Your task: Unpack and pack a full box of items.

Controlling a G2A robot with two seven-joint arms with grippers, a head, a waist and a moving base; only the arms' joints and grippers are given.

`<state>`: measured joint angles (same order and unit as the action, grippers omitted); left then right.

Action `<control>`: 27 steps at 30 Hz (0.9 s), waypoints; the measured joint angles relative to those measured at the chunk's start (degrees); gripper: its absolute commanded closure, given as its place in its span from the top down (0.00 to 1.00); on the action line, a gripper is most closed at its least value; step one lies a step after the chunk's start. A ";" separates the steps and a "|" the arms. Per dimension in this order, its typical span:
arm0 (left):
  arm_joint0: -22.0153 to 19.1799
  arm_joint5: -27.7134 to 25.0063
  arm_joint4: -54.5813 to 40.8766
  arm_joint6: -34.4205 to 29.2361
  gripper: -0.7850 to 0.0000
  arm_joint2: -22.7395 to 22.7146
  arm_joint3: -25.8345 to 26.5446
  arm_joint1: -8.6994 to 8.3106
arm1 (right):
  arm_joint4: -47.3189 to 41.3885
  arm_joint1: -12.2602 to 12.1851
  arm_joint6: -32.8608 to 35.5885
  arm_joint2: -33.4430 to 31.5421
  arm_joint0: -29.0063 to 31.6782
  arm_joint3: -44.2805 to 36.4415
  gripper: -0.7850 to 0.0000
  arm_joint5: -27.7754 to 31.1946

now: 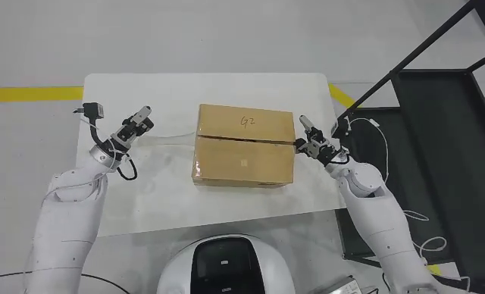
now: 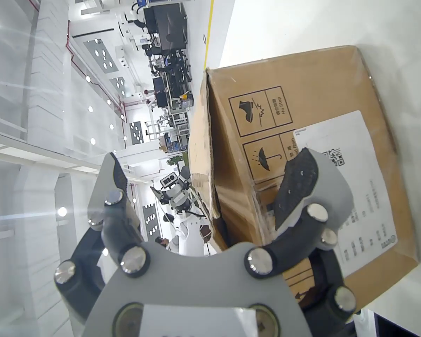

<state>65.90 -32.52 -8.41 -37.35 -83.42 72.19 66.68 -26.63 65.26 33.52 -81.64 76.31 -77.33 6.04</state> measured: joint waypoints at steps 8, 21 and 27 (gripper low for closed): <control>2.51 1.48 -4.05 -3.40 1.00 -4.95 0.49 -1.21 | -0.91 0.97 1.07 4.10 -4.21 0.94 1.00 0.67; 1.27 1.61 -4.61 -9.31 1.00 -6.56 0.58 -2.36 | 0.26 -1.41 18.53 -3.51 0.99 -2.08 1.00 2.83; 1.11 0.91 -5.89 -9.96 1.00 -5.83 0.90 -2.46 | -1.19 -1.59 21.72 -3.93 1.97 -2.46 1.00 6.32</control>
<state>67.02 -31.61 -14.30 -47.31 -89.25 73.08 64.22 -27.83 63.67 55.23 -85.58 78.28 -79.79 12.36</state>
